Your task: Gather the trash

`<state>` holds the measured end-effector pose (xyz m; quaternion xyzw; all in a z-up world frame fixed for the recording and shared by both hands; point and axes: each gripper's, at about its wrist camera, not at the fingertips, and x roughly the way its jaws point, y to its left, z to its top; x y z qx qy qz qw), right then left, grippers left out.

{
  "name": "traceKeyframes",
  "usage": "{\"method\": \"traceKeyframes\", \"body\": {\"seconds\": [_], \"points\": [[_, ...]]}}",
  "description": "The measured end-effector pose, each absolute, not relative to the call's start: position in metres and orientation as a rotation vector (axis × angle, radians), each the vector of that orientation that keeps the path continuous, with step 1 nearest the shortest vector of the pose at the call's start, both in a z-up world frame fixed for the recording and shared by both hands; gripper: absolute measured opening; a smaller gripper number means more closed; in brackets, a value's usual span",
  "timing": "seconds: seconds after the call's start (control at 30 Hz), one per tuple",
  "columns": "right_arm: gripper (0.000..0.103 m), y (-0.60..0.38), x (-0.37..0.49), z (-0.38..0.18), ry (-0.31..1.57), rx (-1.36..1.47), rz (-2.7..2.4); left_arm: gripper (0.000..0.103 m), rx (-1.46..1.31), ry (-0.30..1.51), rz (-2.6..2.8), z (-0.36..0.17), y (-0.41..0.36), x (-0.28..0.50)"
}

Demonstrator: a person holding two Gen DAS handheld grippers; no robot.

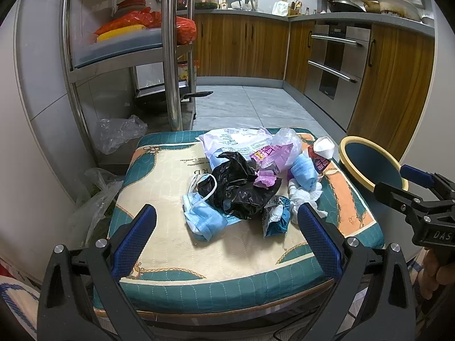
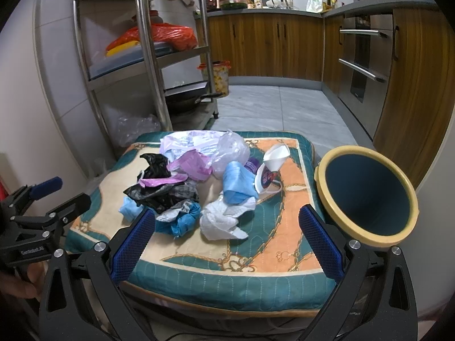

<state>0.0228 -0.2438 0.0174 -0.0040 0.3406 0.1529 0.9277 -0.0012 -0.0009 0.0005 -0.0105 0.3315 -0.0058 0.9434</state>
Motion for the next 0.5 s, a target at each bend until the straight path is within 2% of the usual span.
{"method": "traceKeyframes", "body": {"seconds": [0.5], "points": [[0.1,-0.2444,0.0228,0.0172,0.698,-0.008,0.313,0.098,-0.022,0.674,-0.018,0.003,-0.0011,-0.002]]}}
